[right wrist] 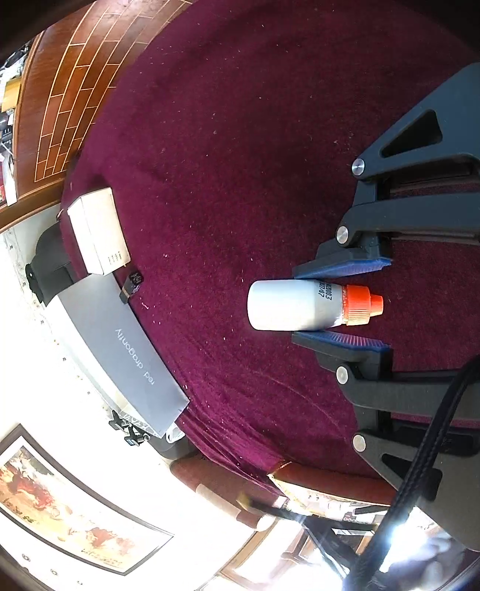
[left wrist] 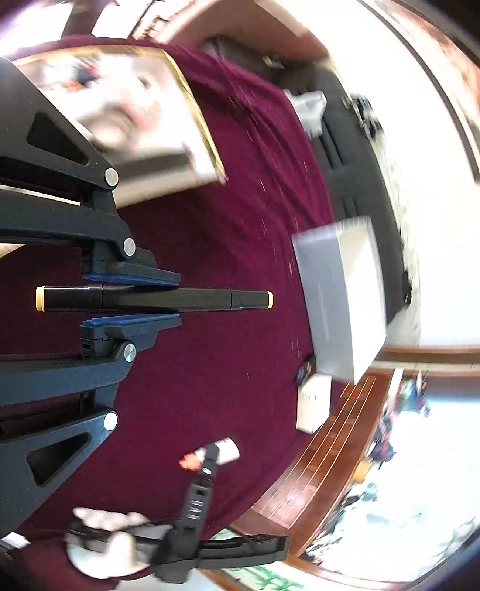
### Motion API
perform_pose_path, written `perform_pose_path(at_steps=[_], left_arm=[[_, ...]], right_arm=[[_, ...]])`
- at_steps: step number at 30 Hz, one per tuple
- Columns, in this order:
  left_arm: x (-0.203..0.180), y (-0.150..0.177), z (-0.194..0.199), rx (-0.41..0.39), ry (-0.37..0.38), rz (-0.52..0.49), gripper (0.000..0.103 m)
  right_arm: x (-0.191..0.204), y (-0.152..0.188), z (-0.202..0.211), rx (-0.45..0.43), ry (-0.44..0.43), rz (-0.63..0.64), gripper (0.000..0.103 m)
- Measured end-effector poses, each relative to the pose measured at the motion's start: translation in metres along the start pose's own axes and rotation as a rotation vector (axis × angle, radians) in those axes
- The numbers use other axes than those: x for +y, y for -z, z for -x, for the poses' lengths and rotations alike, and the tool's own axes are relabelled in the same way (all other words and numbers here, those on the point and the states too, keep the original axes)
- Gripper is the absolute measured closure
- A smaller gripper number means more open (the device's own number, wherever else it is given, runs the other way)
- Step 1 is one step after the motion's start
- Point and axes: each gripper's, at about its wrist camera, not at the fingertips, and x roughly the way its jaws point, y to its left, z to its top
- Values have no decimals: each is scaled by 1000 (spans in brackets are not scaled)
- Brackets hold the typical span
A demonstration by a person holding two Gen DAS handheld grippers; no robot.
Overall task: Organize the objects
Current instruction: 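Carry the pill bottle and marker over the tray with both grippers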
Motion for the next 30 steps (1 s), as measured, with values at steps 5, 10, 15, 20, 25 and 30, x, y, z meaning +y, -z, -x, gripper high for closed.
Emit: perform_pose_path(at_steps=[5, 10, 15, 20, 25, 30], left_arm=[[56, 43, 42, -15, -65, 101, 91], [107, 84, 63, -19, -134, 209, 91], [147, 119, 67, -1, -200, 304, 91], [174, 146, 60, 43, -246, 357, 91], [184, 158, 42, 73, -254, 375, 91], [184, 171, 45, 65, -249, 373, 91]], right_arm=[[37, 5, 27, -3, -23, 62, 78], [91, 16, 47, 3, -72, 155, 78], [151, 43, 39, 79, -176, 225, 78], [208, 86, 12, 226, -309, 262, 78], [253, 132, -16, 350, -364, 317, 78], [280, 161, -38, 424, -349, 372, 77]])
